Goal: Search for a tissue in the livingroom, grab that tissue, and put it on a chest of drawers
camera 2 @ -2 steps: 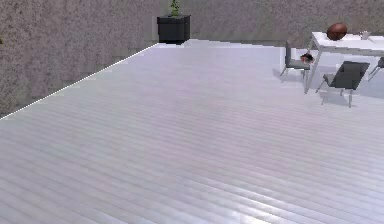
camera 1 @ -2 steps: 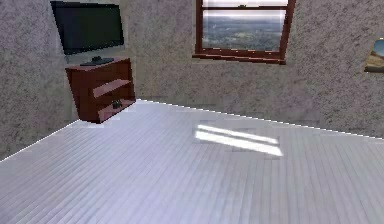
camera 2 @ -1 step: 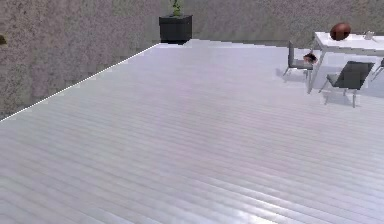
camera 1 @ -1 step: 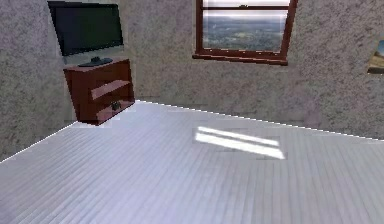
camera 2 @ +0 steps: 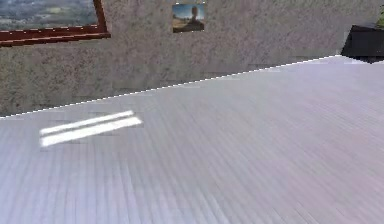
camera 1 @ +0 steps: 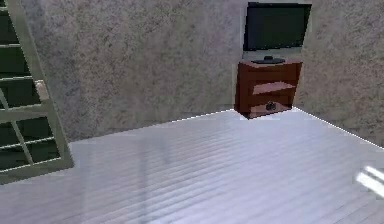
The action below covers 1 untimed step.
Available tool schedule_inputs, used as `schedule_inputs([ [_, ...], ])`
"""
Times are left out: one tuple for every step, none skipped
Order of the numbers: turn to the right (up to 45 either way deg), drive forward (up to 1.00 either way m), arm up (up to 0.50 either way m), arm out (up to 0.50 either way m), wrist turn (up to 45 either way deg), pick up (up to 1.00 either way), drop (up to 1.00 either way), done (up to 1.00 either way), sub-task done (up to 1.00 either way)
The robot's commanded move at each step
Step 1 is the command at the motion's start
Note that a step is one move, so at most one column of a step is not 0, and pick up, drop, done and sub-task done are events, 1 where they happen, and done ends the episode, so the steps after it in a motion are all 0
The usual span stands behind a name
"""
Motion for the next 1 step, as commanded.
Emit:
schedule_inputs([
  [-39.0,0.0,0.0,0.0,0.0,0.0,0.0,0.0,0.0],
])
